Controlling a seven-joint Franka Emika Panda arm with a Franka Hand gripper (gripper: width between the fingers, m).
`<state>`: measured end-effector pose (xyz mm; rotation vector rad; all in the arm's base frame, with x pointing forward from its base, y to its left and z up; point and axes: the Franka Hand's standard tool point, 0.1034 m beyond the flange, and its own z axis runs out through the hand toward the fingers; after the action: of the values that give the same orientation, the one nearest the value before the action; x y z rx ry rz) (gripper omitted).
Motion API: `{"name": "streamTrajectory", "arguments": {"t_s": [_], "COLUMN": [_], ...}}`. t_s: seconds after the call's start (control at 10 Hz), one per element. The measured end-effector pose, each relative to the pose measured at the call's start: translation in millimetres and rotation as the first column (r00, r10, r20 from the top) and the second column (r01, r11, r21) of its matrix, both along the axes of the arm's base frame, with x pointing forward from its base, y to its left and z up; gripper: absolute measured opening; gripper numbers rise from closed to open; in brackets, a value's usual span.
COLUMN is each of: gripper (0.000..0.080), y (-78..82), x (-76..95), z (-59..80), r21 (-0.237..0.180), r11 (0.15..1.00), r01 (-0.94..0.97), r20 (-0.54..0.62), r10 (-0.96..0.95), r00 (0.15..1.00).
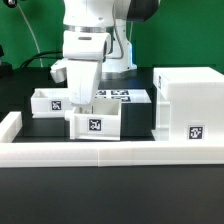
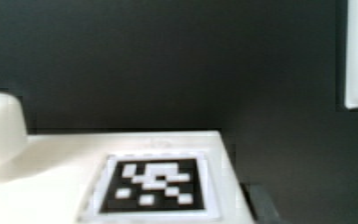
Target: Assemble drawer
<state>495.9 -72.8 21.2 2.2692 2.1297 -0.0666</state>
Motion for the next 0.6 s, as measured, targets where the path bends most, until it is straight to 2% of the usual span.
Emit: {"name": "streamTrajectory", "arguments": {"t_s": [0.2, 0.4, 0.6], "gripper": [0.0042, 0.0042, 0.0042], "y": [2.1, 9.1, 21.7], "x": [1.5, 10.3, 18.4], "z": [-0.2, 1.1, -2.3], "r21": [0.001, 0.006, 0.014], "r11": [1.0, 1.0, 1.0], "r01": [0.007, -0.005, 0.006], "r20": [-0.002, -0.01, -0.019], "r10": [-0.007, 0.005, -0.006], "r00": [1.0, 1.0, 1.0]}}
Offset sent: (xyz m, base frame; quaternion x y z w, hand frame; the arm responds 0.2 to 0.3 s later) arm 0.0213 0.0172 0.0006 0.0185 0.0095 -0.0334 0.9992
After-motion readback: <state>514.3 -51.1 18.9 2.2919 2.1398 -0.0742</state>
